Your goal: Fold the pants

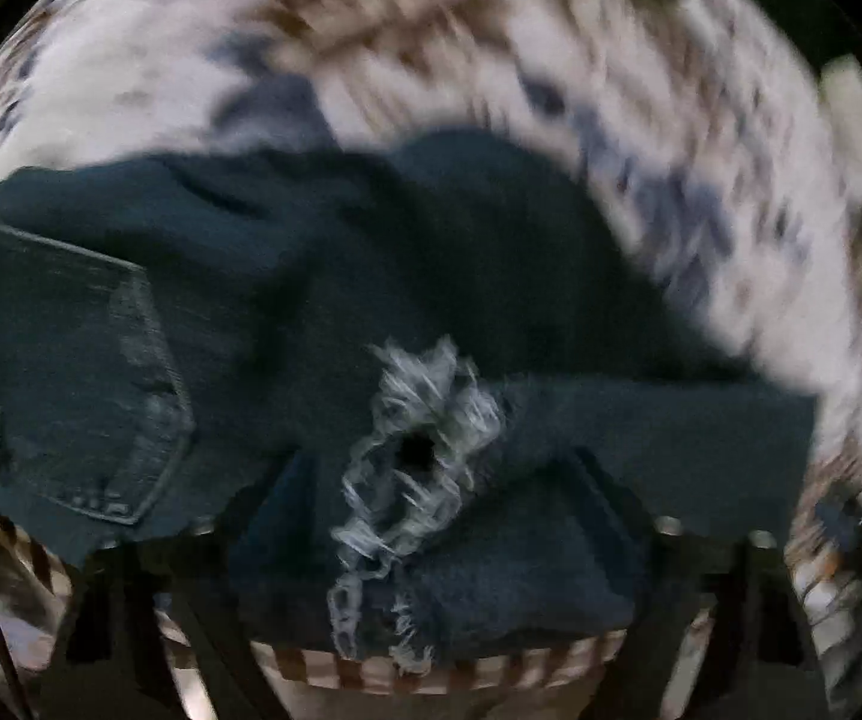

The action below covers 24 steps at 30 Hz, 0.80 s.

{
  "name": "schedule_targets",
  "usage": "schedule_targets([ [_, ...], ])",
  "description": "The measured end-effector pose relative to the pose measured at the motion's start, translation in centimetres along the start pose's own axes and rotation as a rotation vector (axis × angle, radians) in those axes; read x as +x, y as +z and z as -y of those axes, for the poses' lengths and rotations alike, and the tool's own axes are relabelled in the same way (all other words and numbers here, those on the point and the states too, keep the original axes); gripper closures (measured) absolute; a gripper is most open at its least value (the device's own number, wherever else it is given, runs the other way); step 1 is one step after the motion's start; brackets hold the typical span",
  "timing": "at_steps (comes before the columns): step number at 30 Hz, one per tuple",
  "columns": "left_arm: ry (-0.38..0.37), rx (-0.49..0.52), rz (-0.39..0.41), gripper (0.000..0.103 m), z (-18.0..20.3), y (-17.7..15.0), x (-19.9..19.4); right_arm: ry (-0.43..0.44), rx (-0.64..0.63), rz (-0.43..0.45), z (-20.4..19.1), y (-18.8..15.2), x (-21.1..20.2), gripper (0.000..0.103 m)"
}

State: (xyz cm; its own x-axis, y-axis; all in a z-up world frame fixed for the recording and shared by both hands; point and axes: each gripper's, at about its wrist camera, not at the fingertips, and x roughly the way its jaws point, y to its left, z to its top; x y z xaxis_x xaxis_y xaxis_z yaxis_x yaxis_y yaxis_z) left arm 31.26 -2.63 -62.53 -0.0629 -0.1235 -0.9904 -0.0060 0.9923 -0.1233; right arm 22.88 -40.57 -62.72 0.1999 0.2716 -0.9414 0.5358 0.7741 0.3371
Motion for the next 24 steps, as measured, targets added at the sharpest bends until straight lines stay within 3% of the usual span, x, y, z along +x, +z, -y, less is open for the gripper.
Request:
schedule_targets([
  [1, 0.042, 0.038, 0.014, 0.045, 0.5, -0.4, 0.2, 0.021, 0.006, -0.026, 0.1, 0.4, 1.0, 0.021],
  [3, 0.099, 0.089, 0.037, 0.057, 0.8, -1.5, 0.2, 0.077, 0.014, -0.096, 0.5, 0.5, 3.1, 0.021],
  [6, 0.151, 0.112, 0.044, 0.053, -0.4, -2.7, 0.7, -0.015, -0.067, -0.144, -0.3, 0.2, 5.4, 0.021],
  [11, 0.099, 0.023, 0.057, 0.053, -2.0, -2.5, 0.0, -0.063, -0.090, -0.184, -0.4, 0.0, 6.6, 0.021],
  [13, 0.014, -0.037, 0.113, 0.053, -2.7, -2.9, -2.1, -0.109, -0.122, -0.177, -1.8, -0.1, 6.2, 0.021],
  [15, -0.085, -0.134, 0.207, 0.049, -4.7, -4.0, -4.9, -0.127, -0.153, -0.158, -3.4, -0.4, 5.2, 0.021],
  [18, -0.281, -0.358, 0.285, 0.024, -10.0, -6.6, -7.1, -0.177, -0.209, -0.126, -5.7, -1.6, 3.8, 0.021],
  [19, -0.368, -0.463, 0.316, 0.024, -12.6, -7.7, -7.4, -0.179, -0.228, -0.120, -6.7, -2.0, 3.3, 0.021],
  [20, -0.410, -0.540, 0.339, 0.024, -14.6, -8.7, -7.4, -0.177, -0.243, -0.117, -7.7, -2.6, 3.1, 0.021],
  [24, -0.417, -0.812, 0.435, 0.026, -21.8, -11.0, -6.1, -0.167, -0.304, -0.105, -11.6, -4.6, 3.4, 0.021],
])
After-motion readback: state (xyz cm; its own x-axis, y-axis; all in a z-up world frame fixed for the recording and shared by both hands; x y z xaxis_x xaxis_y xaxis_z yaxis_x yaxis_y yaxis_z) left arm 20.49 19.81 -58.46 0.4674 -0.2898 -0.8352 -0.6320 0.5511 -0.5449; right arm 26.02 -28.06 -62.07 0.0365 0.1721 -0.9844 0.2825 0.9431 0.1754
